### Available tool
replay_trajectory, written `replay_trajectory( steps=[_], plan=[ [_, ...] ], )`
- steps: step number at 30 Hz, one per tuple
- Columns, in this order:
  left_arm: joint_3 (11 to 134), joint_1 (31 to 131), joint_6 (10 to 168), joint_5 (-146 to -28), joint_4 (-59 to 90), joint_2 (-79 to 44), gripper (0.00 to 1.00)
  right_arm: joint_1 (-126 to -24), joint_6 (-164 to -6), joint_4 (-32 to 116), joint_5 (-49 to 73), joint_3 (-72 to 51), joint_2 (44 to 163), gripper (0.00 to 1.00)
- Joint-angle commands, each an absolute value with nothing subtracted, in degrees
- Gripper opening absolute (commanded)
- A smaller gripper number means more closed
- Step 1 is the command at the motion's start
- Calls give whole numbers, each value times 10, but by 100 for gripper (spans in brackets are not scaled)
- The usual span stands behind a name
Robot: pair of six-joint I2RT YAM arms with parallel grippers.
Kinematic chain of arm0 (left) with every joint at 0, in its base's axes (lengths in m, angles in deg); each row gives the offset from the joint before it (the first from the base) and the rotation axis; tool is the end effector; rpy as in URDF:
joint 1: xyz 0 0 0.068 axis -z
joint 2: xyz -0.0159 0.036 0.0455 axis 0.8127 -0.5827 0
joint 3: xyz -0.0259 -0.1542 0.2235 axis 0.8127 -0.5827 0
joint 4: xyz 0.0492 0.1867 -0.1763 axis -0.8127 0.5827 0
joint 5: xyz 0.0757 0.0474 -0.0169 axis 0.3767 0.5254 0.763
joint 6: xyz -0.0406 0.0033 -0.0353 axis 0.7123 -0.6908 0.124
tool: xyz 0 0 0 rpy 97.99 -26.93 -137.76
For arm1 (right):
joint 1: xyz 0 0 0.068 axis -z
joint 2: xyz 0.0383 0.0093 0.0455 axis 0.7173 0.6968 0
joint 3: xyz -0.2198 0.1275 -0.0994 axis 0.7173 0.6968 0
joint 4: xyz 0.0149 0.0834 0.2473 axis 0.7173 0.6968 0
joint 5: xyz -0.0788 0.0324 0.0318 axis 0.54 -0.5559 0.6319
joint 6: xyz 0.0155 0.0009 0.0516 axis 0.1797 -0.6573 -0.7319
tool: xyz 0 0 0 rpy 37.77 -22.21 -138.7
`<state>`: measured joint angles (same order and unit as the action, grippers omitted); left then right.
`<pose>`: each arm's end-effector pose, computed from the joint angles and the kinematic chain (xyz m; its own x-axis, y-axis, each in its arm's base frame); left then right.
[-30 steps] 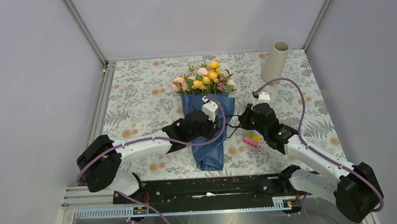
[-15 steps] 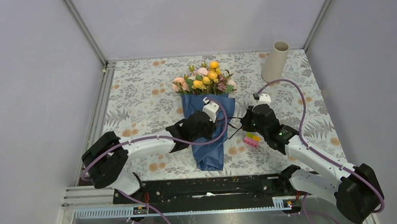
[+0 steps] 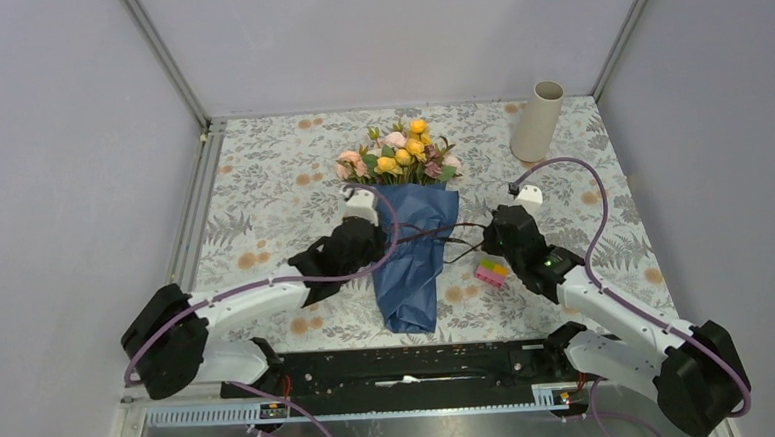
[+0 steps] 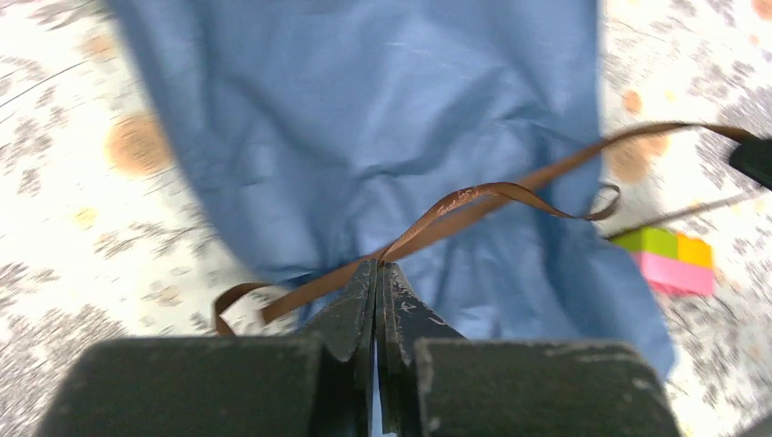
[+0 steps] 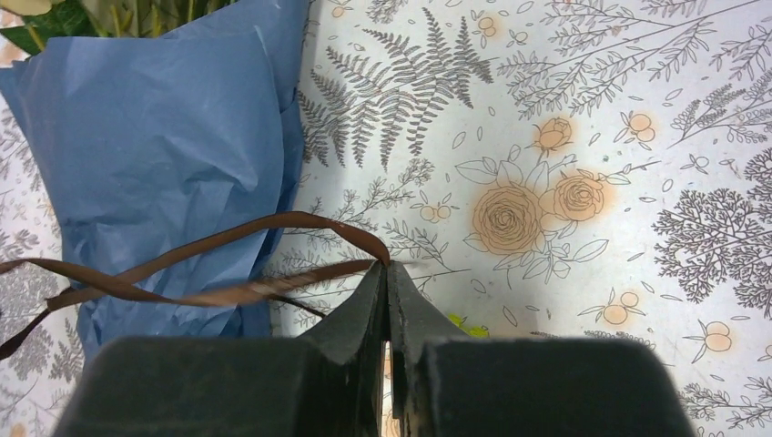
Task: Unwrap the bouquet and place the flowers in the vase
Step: Untie the ribbon from the wrapping paper.
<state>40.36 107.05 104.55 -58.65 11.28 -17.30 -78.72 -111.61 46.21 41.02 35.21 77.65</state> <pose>0.1806 -0.2166 0.2259 -0.5134 -0.0322 -0.8576 0.3675 0.8948 -0.2536 0.1839 0.1032 0.2273 -0.4779 0.2983 -0.8262 0.0346 0.9462 0.3216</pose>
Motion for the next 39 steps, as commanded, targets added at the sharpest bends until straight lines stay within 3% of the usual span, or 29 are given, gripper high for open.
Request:
replay_trajectory(
  steps=[1, 19, 22, 23, 24, 28, 30, 34, 39],
  plan=[
    [360, 1019, 1127, -541, 130, -120, 0, -787, -1145, 451, 453, 345, 790, 6],
    [215, 892, 1361, -422, 315, 60, 1, -786, -1175, 543, 535, 347, 810, 11],
    [194, 871, 1388, -424, 336, 88, 7, -786, -1185, 545, 531, 353, 805, 19],
    [186, 868, 1394, -427, 336, 97, 10, -785, -1184, 545, 527, 352, 805, 20],
    [177, 868, 1396, -430, 331, 105, 20, -786, -1181, 545, 524, 351, 805, 22],
    [181, 867, 1375, -431, 344, 126, 76, -786, -1144, 560, 523, 338, 781, 40],
    [199, 867, 1356, -424, 363, 131, 84, -786, -1119, 574, 524, 327, 760, 54],
    [235, 867, 1284, -437, 355, 125, 88, -785, -1058, 588, 511, 306, 715, 78],
    [276, 877, 1214, -517, 319, 68, 87, -786, -964, 575, 370, 270, 728, 91]
  ],
)
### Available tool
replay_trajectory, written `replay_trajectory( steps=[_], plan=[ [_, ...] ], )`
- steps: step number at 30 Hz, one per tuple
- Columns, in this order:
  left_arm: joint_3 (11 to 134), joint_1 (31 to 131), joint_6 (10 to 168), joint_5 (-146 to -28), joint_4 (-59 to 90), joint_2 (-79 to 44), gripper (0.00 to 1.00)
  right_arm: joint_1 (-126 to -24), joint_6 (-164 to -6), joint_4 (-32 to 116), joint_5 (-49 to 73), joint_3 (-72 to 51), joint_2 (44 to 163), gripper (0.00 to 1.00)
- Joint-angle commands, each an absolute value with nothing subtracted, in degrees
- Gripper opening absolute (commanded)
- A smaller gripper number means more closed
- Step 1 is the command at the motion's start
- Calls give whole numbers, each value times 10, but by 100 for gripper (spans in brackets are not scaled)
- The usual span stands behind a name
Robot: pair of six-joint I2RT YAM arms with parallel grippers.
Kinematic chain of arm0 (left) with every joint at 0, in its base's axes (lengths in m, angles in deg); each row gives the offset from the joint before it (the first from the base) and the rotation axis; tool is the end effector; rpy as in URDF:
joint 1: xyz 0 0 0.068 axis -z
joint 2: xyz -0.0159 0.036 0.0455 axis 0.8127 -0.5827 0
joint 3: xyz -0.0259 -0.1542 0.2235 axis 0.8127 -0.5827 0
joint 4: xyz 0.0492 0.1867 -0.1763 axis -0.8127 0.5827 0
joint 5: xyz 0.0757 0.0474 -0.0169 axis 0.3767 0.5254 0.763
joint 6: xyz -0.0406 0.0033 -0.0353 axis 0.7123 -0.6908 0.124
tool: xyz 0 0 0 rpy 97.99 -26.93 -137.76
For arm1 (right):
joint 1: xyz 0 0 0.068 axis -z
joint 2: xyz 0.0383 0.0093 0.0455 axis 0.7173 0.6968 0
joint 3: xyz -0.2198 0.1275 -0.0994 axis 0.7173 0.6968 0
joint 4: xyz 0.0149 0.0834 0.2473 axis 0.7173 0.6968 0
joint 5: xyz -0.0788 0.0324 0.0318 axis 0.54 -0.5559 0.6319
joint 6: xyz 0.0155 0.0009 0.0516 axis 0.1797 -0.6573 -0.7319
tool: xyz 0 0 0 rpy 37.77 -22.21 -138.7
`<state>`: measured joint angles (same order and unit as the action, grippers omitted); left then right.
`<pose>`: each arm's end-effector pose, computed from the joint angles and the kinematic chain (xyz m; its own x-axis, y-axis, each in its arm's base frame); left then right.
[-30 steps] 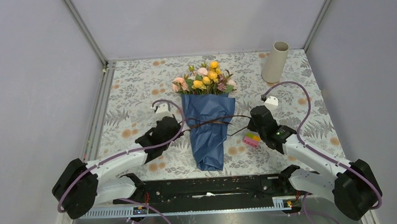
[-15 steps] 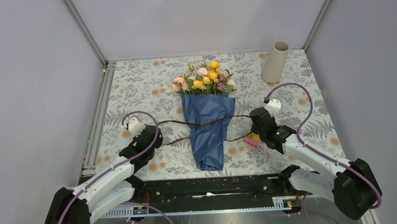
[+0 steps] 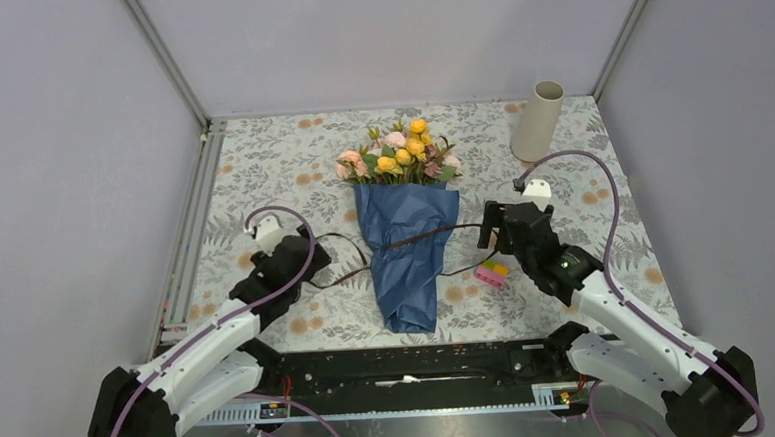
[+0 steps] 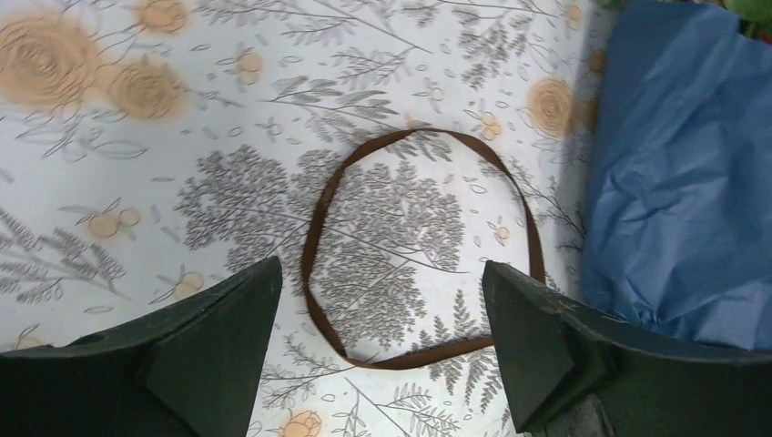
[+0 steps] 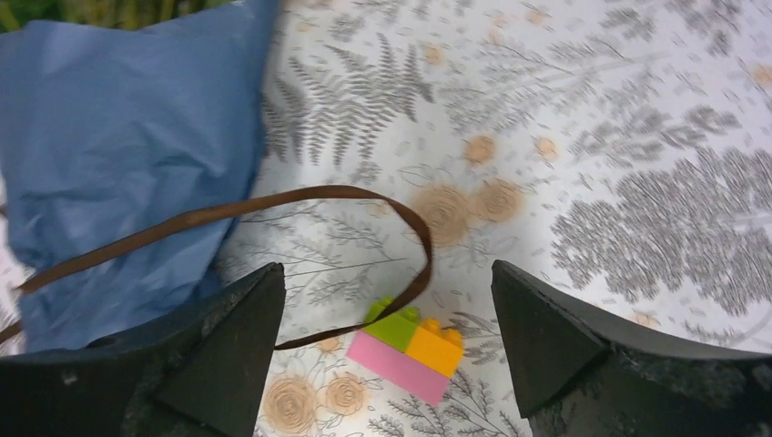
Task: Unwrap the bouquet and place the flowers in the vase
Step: Untie the ribbon from the wrapping paper.
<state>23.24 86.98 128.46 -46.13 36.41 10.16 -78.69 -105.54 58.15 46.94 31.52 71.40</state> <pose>0.1499 -0.0731 0.1897 -0.4570 -0.4835 -0.7465 -0.3732 0.8661 -0.3325 0.1681 0.0889 0.2508 -0.4624 0.1839 -0.8674 0.0713 0.9828 0.1703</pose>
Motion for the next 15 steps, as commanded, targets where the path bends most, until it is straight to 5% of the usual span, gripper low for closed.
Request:
replay_trajectory(
  steps=[1, 9, 15],
  plan=[
    [280, 886, 1207, -529, 306, 58, 87, -786, -952, 574, 346, 262, 740, 91],
    [297, 934, 1177, -619, 201, -13, 87, -775, -870, 569, 266, 205, 849, 91],
    [326, 930, 1181, -581, 252, -49, 90, -772, -849, 577, 338, 199, 879, 91]
  ],
)
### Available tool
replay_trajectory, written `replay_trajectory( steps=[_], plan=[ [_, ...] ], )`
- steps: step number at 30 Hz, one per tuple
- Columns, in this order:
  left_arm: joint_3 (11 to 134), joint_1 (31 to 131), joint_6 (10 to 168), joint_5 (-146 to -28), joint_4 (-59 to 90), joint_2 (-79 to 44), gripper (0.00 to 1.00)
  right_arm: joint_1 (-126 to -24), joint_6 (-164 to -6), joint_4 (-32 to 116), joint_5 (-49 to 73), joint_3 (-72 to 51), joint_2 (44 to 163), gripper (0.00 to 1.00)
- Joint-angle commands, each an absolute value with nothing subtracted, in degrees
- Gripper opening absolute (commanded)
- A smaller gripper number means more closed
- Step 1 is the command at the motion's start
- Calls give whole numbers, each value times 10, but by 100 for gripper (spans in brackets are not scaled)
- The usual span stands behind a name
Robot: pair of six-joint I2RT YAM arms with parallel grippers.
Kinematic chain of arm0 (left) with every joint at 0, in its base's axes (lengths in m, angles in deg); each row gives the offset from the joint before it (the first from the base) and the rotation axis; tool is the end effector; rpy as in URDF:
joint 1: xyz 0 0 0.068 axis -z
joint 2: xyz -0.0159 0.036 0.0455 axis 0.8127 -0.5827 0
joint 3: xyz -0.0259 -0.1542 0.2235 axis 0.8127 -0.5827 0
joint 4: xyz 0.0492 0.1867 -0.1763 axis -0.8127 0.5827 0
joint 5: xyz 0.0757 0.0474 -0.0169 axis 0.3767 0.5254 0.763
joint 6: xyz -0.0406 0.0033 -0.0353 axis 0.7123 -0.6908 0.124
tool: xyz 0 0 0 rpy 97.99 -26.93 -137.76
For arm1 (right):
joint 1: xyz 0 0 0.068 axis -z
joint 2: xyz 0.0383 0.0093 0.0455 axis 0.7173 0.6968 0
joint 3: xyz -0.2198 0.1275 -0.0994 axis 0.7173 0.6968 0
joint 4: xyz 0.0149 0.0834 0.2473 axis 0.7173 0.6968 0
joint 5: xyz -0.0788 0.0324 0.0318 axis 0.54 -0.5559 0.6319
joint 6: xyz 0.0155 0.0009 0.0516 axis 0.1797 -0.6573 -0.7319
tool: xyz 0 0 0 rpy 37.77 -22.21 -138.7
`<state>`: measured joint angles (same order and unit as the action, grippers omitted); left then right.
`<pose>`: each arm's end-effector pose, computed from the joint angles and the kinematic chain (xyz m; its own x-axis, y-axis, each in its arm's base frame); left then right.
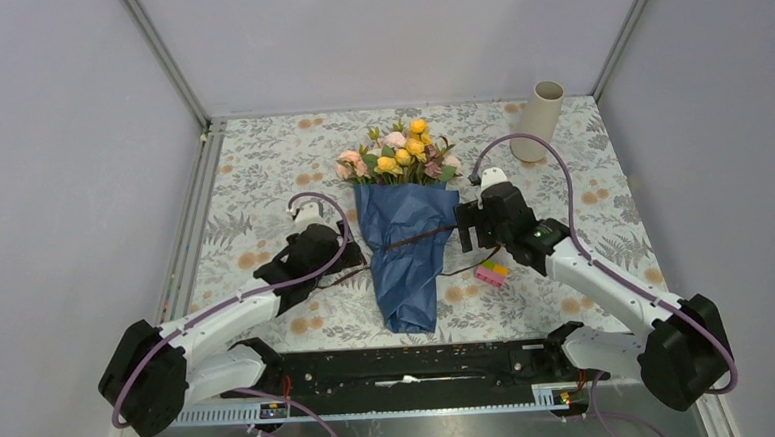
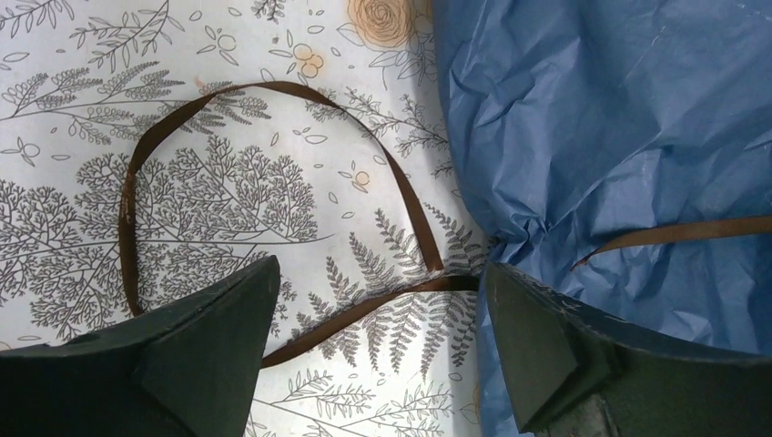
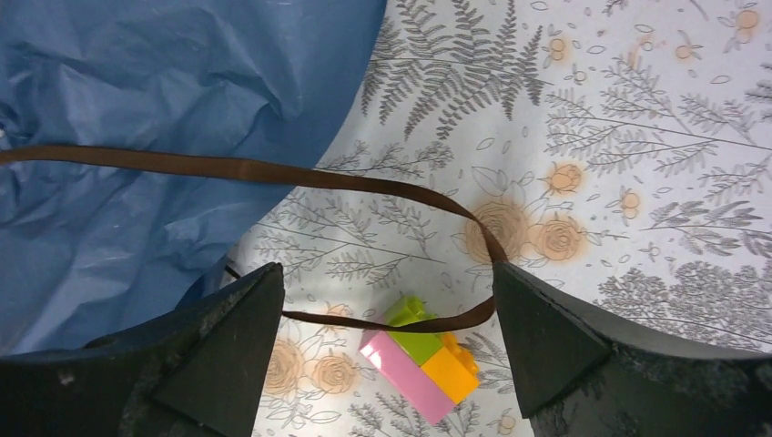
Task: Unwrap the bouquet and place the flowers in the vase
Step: Untie the ribbon from the wrapping paper.
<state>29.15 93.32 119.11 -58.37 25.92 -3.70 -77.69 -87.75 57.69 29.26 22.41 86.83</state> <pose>0.1745 -0.1250 0.1939 -0.6329 -0.2892 -0.7182 -0.0527 0.9416 -0.3327 0.2099 0.1232 0.2507 -0.5790 -0.1693 -0.7976 -0.3116 0.9499 0.0246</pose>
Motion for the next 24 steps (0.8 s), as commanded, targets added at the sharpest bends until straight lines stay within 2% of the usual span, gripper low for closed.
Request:
replay_trajectory(
  steps=[1, 11, 17, 24],
  plan=[
    [325, 929, 1185, -579, 253, -53, 90, -772, -856, 578, 364, 198, 885, 91],
    [294, 906, 1234, -568, 244, -68, 93, -772, -890, 557, 413, 196, 949, 90],
    [286, 875, 1240, -582, 233, -97, 93, -767, -958, 555, 519, 189, 989, 88],
    [269, 867, 1248, -566, 231, -100, 94, -737, -1002, 553, 534, 187, 1016, 88]
  ],
)
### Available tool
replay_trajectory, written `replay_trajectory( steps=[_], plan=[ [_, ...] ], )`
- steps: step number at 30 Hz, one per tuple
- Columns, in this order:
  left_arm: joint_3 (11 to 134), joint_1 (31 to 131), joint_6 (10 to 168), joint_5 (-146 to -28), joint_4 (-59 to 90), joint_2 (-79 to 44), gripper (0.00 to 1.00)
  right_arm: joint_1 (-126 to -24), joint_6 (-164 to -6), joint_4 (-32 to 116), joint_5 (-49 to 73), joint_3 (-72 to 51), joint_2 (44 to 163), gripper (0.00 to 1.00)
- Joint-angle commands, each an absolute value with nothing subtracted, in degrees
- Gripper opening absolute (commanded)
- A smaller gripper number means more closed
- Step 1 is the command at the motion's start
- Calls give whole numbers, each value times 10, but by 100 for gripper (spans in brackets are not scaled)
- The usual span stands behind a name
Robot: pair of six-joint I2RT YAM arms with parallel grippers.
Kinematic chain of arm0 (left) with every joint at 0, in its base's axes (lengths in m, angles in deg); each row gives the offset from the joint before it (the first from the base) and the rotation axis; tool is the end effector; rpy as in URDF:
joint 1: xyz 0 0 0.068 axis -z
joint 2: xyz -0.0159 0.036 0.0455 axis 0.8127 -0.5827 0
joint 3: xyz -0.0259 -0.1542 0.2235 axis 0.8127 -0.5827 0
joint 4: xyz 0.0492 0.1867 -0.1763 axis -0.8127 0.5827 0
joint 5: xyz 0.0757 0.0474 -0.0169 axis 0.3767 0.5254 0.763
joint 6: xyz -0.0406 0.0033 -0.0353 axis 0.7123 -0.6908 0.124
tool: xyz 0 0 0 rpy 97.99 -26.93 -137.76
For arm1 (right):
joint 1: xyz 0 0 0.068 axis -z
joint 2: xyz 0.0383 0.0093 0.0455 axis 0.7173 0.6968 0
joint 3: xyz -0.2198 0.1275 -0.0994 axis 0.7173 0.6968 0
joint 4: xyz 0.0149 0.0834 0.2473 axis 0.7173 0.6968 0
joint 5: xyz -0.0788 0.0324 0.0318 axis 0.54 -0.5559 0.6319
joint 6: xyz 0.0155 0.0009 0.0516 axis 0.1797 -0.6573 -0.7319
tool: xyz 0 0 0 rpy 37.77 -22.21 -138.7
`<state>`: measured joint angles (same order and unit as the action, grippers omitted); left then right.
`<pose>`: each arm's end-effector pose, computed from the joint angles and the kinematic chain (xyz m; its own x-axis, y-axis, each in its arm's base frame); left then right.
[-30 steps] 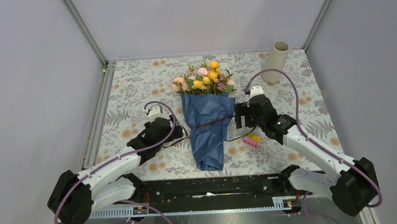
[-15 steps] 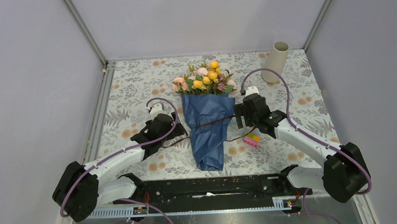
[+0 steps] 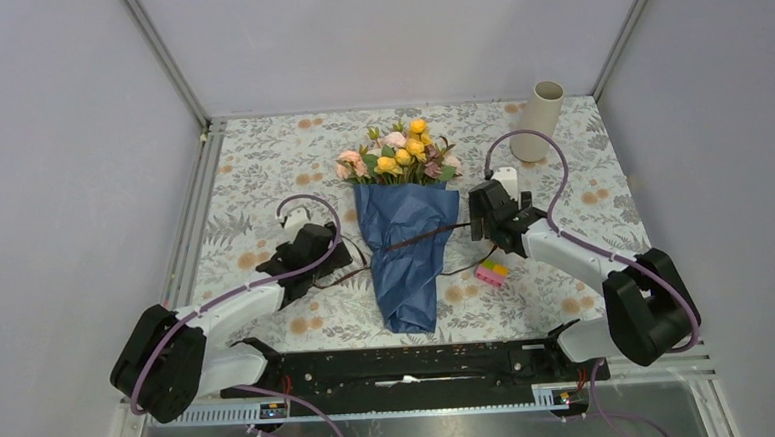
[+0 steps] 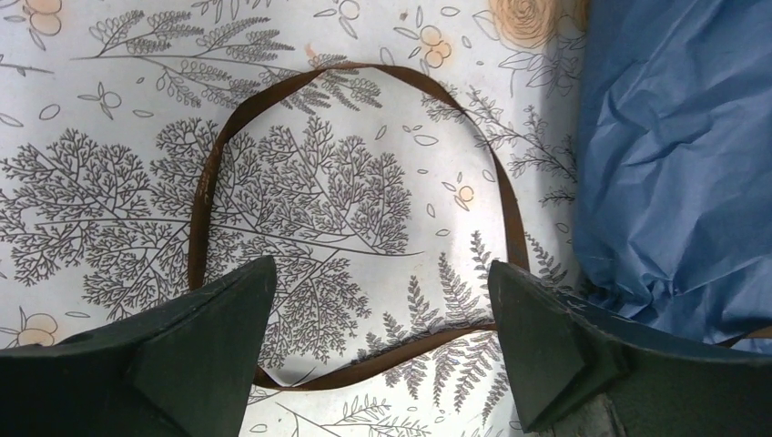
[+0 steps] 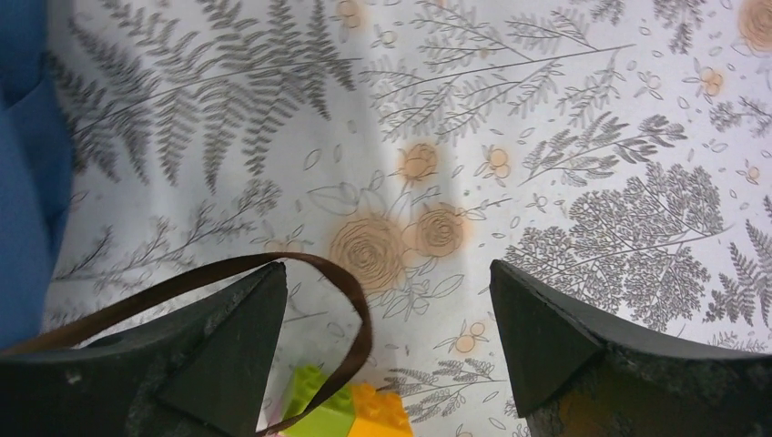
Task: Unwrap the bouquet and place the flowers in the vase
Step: Untie the ribbon from the wrapping paper.
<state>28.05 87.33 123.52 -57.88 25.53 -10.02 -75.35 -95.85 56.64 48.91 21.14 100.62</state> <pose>0.1905 -0.1083 0.1669 -0.6507 -0.3795 -0.6577 -0.2361 0.9243 -0.2998 0.2456 0.1188 0.2046 -0.6723 -0.0795 -0.7360 0.0593 0.9852 -0.1606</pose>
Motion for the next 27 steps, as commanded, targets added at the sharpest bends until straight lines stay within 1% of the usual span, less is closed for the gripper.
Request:
replay_trajectory(
  steps=[1, 11, 16, 21, 23, 25, 27],
  plan=[
    [265, 866, 1250, -568, 230, -100, 94, -732, -1008, 554, 537, 188, 1017, 88],
    [237, 864, 1264, -565, 245, -65, 94, -665, -1057, 572, 501, 207, 1001, 87],
    [220, 858, 1270, -550, 253, -38, 94, -633, -1079, 582, 493, 224, 974, 89],
    [208, 856, 1290, -539, 262, -4, 94, -594, -1085, 583, 447, 246, 938, 89],
    [208, 856, 1290, -536, 269, 12, 94, -594, -1050, 551, 384, 258, 919, 89],
    [211, 856, 1280, -541, 273, 26, 94, -594, -1006, 509, 273, 269, 907, 87],
    [220, 856, 1269, -550, 281, 36, 94, -594, -996, 498, 200, 265, 915, 90]
  ],
)
